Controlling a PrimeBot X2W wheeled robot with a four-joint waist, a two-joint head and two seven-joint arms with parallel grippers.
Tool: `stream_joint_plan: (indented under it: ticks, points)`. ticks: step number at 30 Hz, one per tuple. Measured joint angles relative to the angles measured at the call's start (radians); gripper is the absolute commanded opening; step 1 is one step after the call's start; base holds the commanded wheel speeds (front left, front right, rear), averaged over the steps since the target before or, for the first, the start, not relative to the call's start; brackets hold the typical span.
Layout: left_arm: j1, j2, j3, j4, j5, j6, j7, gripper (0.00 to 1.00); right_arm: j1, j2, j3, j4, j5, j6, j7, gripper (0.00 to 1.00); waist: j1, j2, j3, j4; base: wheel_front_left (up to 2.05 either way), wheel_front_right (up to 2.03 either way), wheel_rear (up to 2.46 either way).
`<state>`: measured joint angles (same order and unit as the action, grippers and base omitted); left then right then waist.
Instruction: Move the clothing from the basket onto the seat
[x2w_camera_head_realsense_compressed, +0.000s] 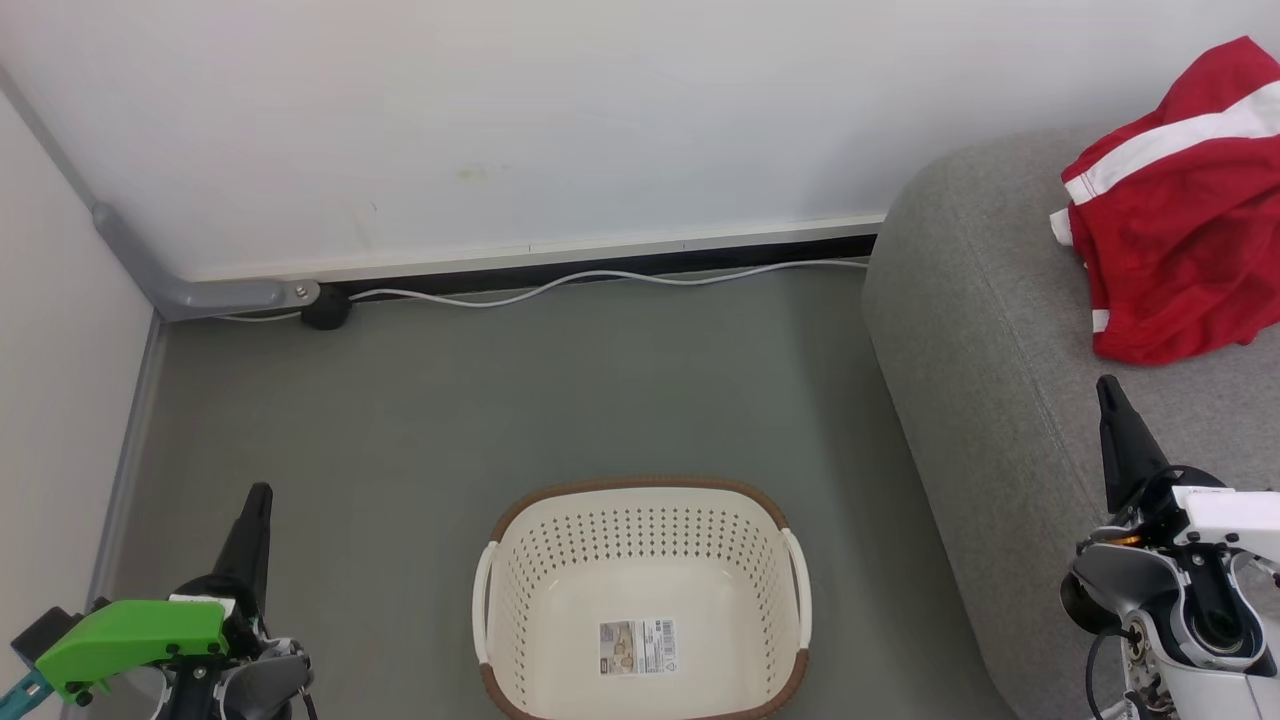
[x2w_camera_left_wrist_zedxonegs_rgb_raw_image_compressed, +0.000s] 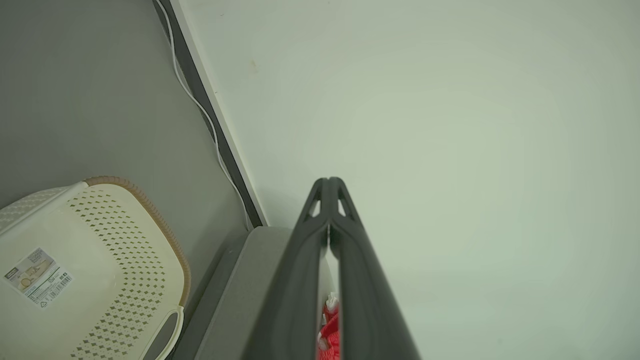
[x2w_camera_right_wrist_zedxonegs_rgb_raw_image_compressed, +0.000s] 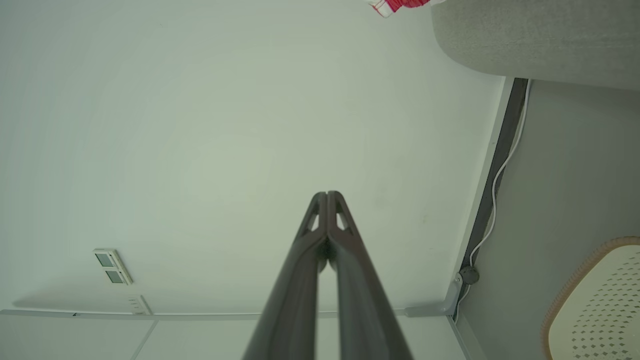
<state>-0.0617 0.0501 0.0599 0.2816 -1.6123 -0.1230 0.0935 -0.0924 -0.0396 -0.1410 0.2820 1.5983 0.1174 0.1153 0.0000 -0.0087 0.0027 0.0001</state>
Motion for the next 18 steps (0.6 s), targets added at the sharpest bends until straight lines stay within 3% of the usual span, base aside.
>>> stream_joint_plan:
  ticks: [18]
  points:
    - [0.000, 0.000, 0.001, -0.001, 0.000, 0.000, 0.003, 0.00, 0.000, 0.000, 0.000, 0.000, 0.003, 0.000, 0.000, 0.00, 0.0000, 0.0000, 0.000, 0.000, 0.00, 0.00, 0.00]
